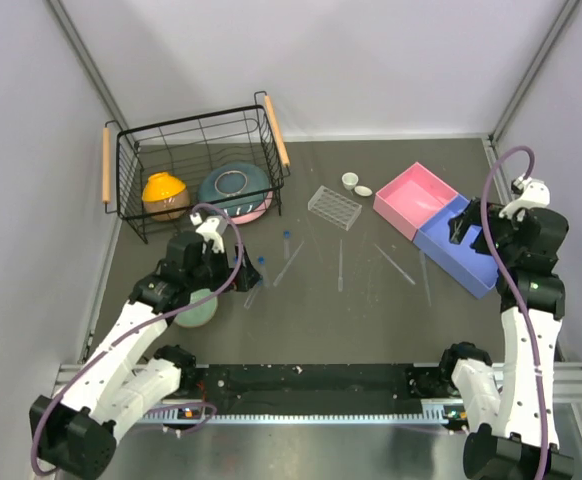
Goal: Organize the chemistry lab equipment
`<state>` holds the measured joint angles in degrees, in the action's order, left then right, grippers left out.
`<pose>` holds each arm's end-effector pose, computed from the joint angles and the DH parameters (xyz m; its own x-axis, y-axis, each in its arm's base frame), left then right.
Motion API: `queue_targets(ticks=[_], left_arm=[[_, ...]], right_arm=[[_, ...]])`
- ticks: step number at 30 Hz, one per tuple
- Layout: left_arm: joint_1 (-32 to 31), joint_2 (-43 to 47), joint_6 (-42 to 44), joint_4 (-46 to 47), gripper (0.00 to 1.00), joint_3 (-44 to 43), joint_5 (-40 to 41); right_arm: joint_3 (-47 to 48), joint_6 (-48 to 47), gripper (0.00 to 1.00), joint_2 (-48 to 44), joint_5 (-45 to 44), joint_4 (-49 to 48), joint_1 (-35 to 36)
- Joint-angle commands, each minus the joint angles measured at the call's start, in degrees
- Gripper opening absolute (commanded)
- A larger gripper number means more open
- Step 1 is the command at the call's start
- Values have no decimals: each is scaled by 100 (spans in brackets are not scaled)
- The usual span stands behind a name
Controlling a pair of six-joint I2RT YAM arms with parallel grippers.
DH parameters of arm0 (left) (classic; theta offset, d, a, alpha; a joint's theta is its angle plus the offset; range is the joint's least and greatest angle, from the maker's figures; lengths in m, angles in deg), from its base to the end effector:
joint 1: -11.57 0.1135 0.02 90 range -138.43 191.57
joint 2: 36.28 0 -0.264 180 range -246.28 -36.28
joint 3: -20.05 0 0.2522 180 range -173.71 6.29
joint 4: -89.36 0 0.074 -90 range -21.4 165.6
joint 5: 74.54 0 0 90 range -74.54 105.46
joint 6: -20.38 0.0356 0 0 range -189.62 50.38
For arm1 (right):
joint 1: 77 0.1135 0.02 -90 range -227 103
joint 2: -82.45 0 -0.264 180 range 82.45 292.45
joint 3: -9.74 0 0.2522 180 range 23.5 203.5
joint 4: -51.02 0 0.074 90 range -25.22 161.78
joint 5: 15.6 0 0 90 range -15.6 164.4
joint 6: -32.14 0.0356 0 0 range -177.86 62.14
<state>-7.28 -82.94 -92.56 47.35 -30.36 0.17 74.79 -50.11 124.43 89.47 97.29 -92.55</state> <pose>0.1631 -0.0656 0.2549 -0.7375 -0.1455 -0.6595 0.2391 0.8570 -0.4564 0.1522 -0.0327 0.3462 -0.3722 0.2387 -0.8969 0.0796 0.9710 0.2254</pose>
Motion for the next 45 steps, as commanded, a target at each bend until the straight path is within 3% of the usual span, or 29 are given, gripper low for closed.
queue_targets(ticks=[1,10,15,23,28,36,37,39,45], left_arm=[[-600,-142,-369,100,98,-238,43],[-1936,-607,-967,416,98,-343,877],[-2632,-1336,-1221,618,98,-720,1291],[-3353,-3329,-1538,549,99,-1888,1476],[-3546,-4623,-1678,14,93,-2961,1950],[-3643,-6162,-1644,-435,77,-4368,2153],[-3643,-6267,-1618,-505,67,-4499,2214],[-3652,-6592,-1573,-715,58,-4869,2232],[-3696,-7173,-1512,-1094,52,-5529,2486]], right_arm=[[-66,78,99,3,214,-149,8],[-602,-1187,99,-110,2314,-289,8],[-1164,-1794,99,-286,3344,-412,26],[-1367,-2215,99,-365,3020,-544,26],[-1332,-2374,99,-409,2668,-395,26],[-1305,-2480,99,-462,2536,-316,26],[-1297,-2480,99,-471,2536,-316,26],[-1288,-2497,99,-480,2536,-316,26],[-1270,-2497,99,-471,2536,-281,26]])
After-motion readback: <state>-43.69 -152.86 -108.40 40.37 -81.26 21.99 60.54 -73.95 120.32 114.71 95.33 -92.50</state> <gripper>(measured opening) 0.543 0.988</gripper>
